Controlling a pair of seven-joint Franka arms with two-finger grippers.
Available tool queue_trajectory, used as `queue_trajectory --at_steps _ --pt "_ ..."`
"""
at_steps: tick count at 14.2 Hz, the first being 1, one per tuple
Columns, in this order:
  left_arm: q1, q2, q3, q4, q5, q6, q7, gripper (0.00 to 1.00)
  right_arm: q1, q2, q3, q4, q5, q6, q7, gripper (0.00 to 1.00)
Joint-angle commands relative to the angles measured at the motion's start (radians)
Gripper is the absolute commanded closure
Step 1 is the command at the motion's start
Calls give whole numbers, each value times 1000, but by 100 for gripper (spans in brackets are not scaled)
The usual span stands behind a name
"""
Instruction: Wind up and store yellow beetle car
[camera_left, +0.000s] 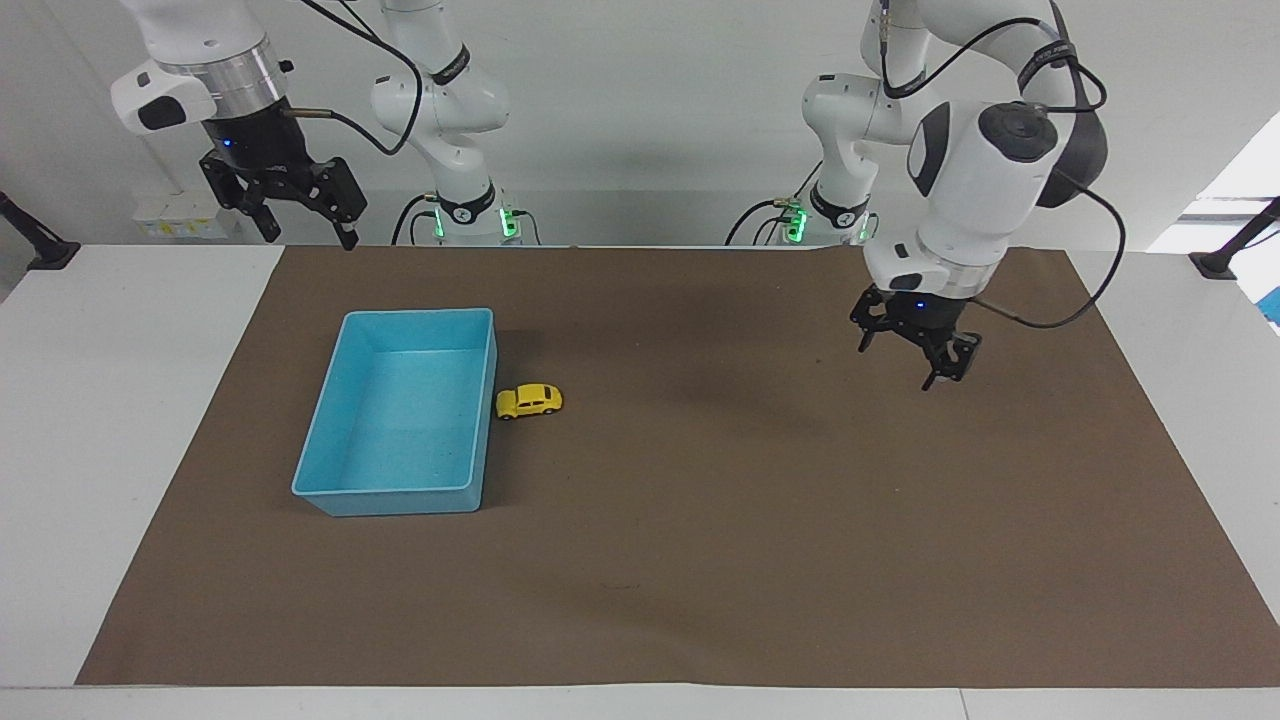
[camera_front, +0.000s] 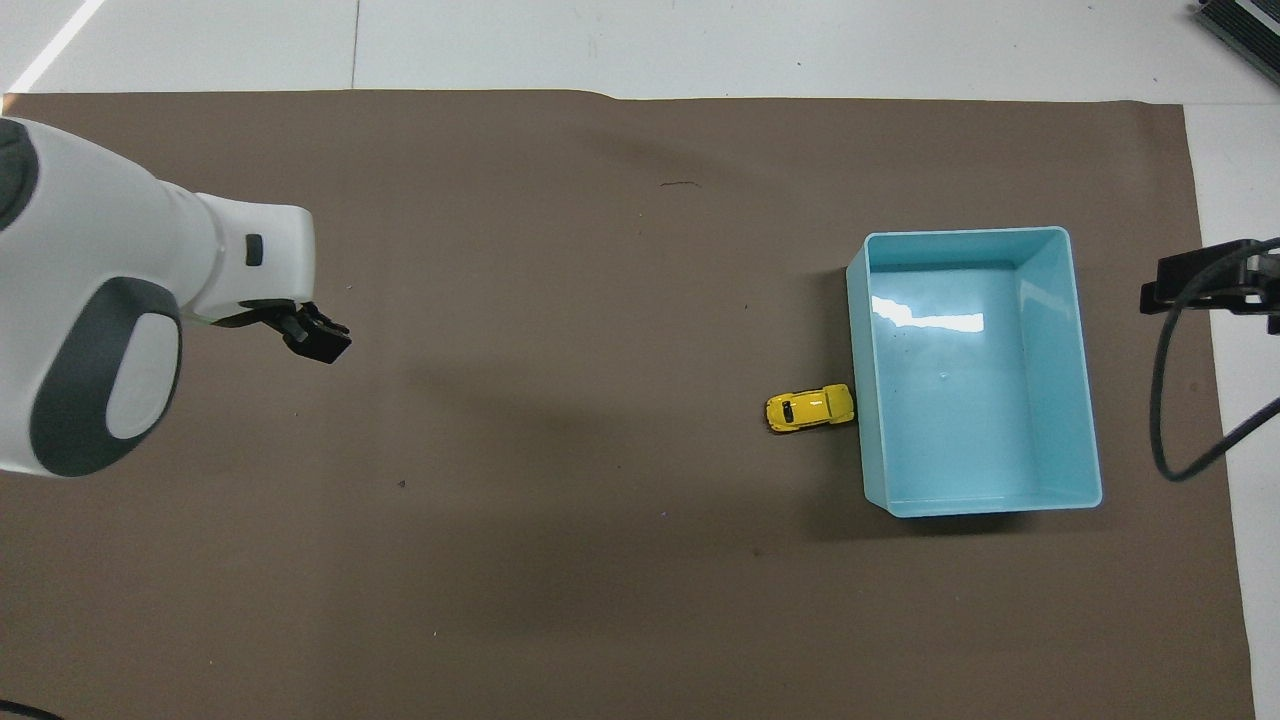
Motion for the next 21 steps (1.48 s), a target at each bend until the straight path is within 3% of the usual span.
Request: queue_trajectory --at_steps 1,6,10,13,17,21 --pt "75 -30 -14 23 18 -40 -122 0 -6 -1 6 6 19 -3 9 0" --pt "209 -41 -11 140 -83 -170 -277 0 -6 -3 6 4 20 -14 4 0" --pt "214 -35 -15 249 -79 -319 -355 0 -6 -15 10 4 19 -23 6 0" --pt "218 -67 -20 223 -76 -364 -355 0 -5 -23 12 0 19 -45 -16 0" --pt "230 -80 -14 205 -76 -362 -354 0 14 -79 24 -89 36 -34 -294 0" --pt "232 -80 -12 205 -76 -384 -354 0 93 -110 32 -151 40 -29 -653 0"
